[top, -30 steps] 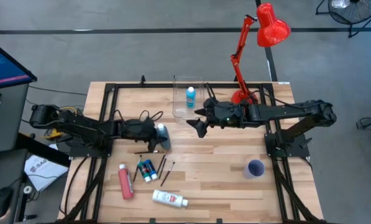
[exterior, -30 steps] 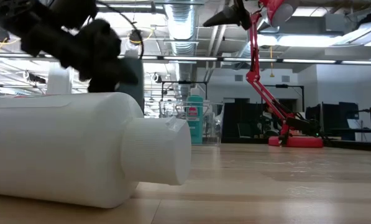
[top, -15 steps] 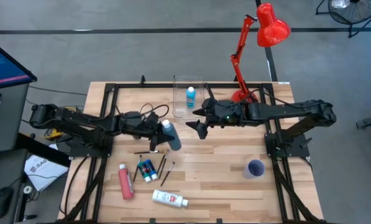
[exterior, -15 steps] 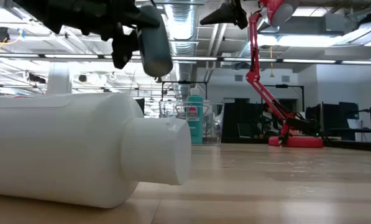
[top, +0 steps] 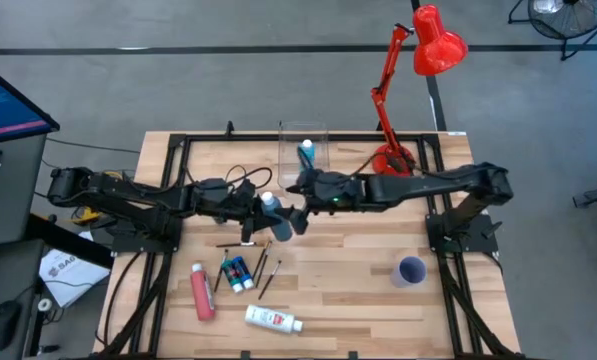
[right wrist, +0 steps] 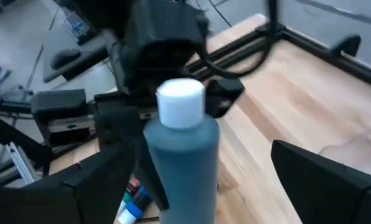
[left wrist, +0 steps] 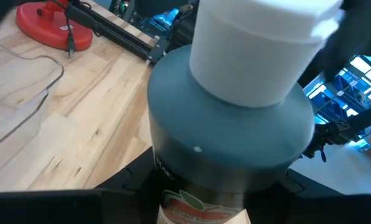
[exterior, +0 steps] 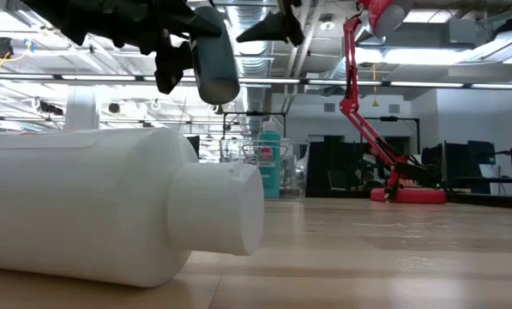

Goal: Pick & Place Paint Supplies
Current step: Put the black paint bottle into the transparent bin

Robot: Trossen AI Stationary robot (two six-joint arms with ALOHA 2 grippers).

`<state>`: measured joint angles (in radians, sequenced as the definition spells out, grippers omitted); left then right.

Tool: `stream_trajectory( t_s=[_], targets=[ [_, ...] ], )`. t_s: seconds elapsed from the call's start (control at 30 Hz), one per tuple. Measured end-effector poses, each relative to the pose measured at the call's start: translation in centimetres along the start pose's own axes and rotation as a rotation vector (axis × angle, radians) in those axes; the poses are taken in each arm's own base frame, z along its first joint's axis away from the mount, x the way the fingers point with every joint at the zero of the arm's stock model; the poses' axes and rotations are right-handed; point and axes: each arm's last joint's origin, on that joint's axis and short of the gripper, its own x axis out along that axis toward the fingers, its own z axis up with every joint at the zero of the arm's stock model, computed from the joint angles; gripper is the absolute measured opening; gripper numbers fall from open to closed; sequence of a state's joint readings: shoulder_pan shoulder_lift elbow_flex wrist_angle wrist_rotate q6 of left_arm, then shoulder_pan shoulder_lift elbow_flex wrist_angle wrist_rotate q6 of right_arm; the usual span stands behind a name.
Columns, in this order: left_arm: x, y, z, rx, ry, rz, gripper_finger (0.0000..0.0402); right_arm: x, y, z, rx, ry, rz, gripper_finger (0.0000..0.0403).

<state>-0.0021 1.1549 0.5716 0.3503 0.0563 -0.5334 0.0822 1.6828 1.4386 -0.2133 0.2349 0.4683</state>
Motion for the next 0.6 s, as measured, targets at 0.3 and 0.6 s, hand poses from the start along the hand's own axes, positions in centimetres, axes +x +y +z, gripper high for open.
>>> stream_trajectory(
  t_s=[0.3,0.6],
  targets=[
    [0.0,-0.1,-0.1,-0.01,0.003,0.0,0.0165,3.5,1.5,1.1,-0.106,0.14,0.023,0.0393],
    [0.0,-0.2,-0.2,-0.015,0.016,-0.006,0.0165,3.6,1.0,1.4,-0.056,0.244,0.085,0.0351]
  ],
)
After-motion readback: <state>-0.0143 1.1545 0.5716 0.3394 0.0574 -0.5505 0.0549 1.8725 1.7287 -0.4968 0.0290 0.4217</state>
